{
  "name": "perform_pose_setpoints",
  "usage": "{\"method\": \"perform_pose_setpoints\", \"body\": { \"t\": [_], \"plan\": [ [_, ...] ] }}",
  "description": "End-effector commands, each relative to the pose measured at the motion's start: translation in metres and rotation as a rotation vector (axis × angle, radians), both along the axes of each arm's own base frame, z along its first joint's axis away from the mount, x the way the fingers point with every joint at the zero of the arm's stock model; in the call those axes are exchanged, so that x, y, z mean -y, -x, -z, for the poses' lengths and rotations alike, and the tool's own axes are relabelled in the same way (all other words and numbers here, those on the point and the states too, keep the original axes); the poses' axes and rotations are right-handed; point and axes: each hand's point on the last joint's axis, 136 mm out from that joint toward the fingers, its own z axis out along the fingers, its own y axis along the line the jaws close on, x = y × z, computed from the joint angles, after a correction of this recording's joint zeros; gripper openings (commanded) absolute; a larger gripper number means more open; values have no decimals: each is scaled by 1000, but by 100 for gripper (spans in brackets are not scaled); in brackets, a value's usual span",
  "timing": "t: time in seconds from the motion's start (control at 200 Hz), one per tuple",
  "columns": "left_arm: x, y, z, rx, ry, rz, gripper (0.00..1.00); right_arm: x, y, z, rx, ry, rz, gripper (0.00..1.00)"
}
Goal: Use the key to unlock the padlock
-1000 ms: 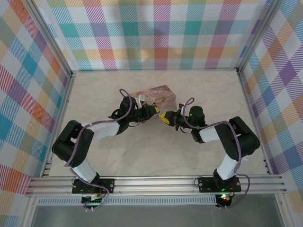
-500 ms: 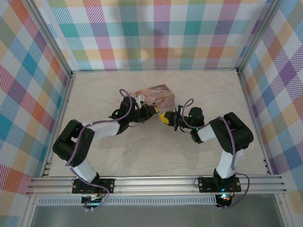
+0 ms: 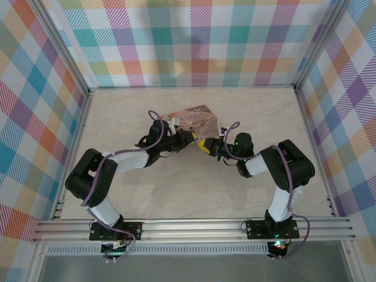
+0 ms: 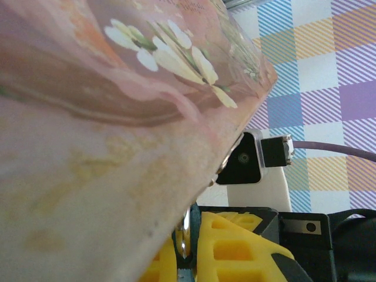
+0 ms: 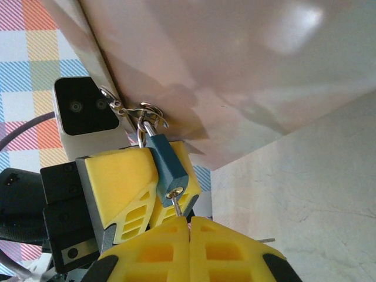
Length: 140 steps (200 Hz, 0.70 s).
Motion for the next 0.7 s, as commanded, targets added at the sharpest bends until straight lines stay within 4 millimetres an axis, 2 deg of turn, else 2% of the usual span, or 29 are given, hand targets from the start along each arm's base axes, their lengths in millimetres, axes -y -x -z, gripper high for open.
{"method": "perform_pose_setpoints", "body": {
  "t": [0.0,0.265,0.46,0.625,0.695],
  "plan": [
    [51,76,-6,-65,80,357,0,-1,-12,-68,308,-81,57,0],
    [49,75,-7,-61,76,350,0,6,-13,-45,300,-13,55,0],
    [48,75,-5,-65,68,347,0,6,-8,-45,327,51,32,0],
    [48,76,-3,-71,67,350,0,4,-7,-62,330,12,23,0],
    [48,77,-2,-74,67,355,0,4,-7,-59,326,60,19,0]
  ]
}}
